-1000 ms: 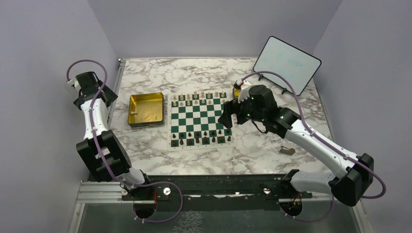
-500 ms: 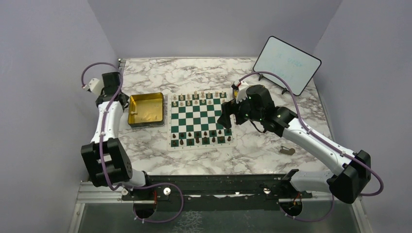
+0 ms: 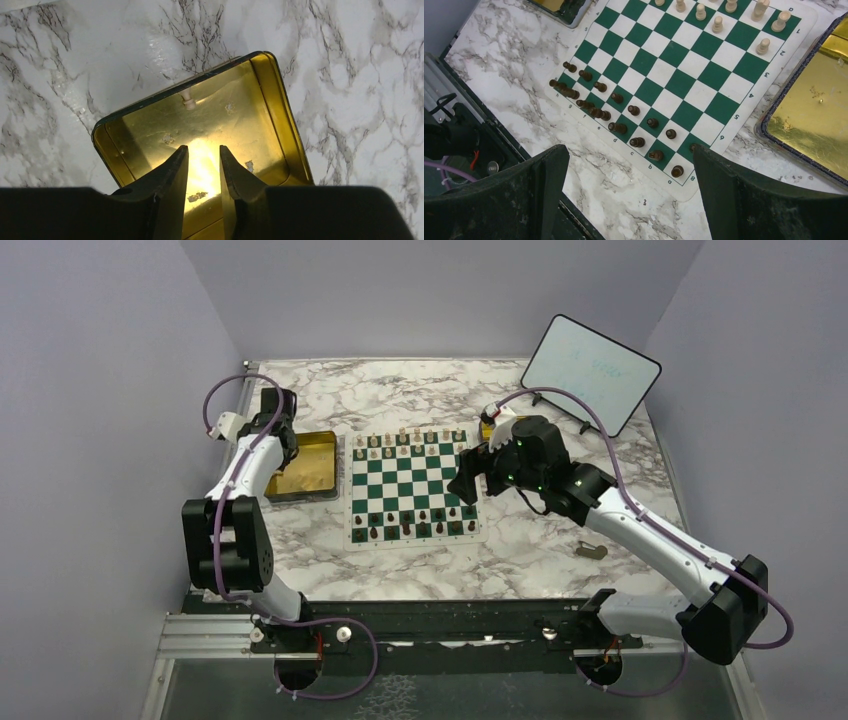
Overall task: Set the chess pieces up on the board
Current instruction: Pick up the chess piece from the storage box.
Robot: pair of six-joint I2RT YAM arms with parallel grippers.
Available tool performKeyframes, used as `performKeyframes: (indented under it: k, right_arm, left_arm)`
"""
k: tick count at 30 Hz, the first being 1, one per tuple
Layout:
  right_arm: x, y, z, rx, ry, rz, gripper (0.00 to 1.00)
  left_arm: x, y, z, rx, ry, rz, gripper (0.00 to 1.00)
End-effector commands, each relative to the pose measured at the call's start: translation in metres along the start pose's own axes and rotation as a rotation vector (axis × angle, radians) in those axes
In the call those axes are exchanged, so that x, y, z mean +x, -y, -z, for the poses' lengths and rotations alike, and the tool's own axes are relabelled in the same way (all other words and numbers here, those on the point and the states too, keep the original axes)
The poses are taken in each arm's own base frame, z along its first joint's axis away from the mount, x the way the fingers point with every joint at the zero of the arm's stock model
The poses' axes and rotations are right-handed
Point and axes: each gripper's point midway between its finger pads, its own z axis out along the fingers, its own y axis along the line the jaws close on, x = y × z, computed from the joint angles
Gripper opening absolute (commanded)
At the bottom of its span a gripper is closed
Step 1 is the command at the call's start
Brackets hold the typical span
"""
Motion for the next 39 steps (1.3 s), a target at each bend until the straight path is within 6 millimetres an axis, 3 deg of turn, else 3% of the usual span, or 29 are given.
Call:
performKeyframes:
  k: [1, 4, 16, 34, 39]
  right_arm:
    - [-0.018, -0.004, 0.002, -0.013, 0.048, 0.025, 1.00]
    - [-0.017, -0.005, 0.003, -0.018, 0.050, 0.025, 1.00]
    - [-0.015, 0.000, 0.008, 0.008, 0.059, 0.026, 1.00]
    - [-0.005, 0.011, 0.000, 0.056, 0.030, 0.036, 1.00]
    - [-0.002, 0.013, -0.002, 0.063, 0.025, 0.040, 1.00]
  left_arm:
    - [-0.005, -0.008, 0.000, -0.053, 0.045, 0.195, 0.30]
    - [-0.007, -0.008, -0.012, -0.071, 0.086, 0.174, 0.30]
    - [0.019, -0.013, -0.053, -0.161, 0.066, 0.121, 0.37]
    - [0.025, -0.010, -0.081, -0.190, 0.100, 0.040, 0.37]
    - [0.026, -0.010, -0.088, -0.200, 0.101, 0.027, 0.31]
